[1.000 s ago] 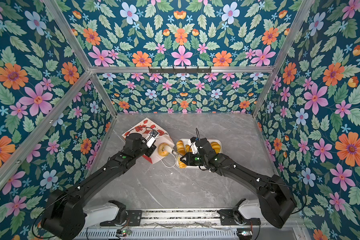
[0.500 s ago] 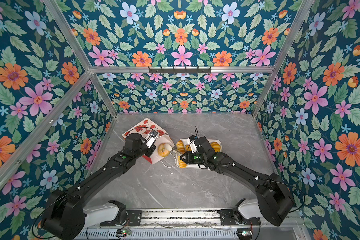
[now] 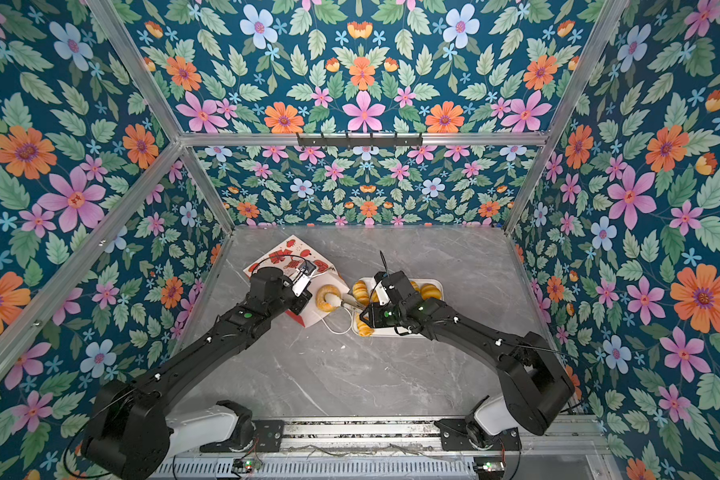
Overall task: Take the fake bread out of the paper bag
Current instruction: 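Pull the sesame ring bun out of the bag with the right tongs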
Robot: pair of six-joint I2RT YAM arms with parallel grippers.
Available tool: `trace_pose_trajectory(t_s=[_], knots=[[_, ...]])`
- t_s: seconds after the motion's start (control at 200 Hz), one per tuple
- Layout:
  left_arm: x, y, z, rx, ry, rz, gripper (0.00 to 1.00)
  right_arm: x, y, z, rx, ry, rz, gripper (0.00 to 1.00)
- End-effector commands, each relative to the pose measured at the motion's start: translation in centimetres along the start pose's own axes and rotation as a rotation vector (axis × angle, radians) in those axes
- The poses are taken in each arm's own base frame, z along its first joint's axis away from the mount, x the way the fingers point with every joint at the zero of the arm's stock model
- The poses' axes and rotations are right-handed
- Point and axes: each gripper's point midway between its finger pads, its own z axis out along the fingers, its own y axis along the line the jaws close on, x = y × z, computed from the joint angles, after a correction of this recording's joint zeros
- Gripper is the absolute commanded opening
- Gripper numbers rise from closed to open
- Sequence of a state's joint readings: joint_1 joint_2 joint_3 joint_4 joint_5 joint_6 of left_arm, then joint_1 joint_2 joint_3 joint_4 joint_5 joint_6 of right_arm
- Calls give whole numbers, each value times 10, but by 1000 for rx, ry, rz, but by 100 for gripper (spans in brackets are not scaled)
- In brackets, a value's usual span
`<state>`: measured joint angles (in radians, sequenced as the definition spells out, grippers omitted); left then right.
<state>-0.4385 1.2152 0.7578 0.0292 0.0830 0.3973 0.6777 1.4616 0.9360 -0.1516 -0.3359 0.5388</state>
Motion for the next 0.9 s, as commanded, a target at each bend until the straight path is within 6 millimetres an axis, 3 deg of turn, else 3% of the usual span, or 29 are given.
trace_pose_trajectory(t_s=[0.0, 0.59, 0.895], knots=[[-8, 3, -1, -10, -31, -5, 0, -11, 4, -3, -3, -43, -29, 35], [-4, 1, 4, -3, -18, -6, 0, -3, 0, 19, -27, 16, -22, 32], [-3, 1, 4, -5, -17, -6, 0, -7, 6, 19, -47, 12, -34, 27]])
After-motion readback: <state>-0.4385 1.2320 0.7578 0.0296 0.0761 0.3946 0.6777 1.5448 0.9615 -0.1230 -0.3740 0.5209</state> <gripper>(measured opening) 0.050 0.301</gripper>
